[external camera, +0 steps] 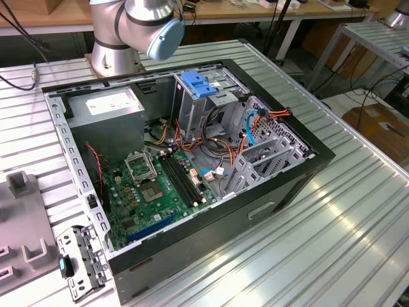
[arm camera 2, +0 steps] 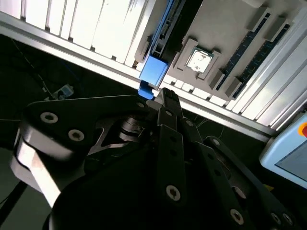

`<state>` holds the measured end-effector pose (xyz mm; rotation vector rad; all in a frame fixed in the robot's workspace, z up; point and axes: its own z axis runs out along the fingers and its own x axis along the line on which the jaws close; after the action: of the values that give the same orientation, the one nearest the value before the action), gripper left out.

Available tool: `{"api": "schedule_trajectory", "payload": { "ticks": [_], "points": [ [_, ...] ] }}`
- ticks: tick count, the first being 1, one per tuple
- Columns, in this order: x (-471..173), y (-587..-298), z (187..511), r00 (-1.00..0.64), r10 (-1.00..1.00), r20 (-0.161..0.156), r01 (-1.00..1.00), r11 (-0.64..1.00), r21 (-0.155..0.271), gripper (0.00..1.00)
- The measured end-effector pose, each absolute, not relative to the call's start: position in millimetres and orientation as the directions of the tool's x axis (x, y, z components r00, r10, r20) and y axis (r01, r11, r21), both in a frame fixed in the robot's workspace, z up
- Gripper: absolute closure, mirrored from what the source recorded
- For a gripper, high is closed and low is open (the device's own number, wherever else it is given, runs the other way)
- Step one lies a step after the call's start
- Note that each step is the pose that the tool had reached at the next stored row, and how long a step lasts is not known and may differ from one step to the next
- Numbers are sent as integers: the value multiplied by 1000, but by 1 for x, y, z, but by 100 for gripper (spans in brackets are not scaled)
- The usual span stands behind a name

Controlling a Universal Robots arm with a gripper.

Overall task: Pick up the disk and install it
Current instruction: 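Pick up the disk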

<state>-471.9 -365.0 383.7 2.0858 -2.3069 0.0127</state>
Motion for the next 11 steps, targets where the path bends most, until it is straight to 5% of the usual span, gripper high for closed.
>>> {"api": "schedule_trajectory", "payload": {
  "ticks": [11],
  "points": [
    [-468, -364, 372, -138, -990, 28, -990, 138, 9, 89]
  ]
}}
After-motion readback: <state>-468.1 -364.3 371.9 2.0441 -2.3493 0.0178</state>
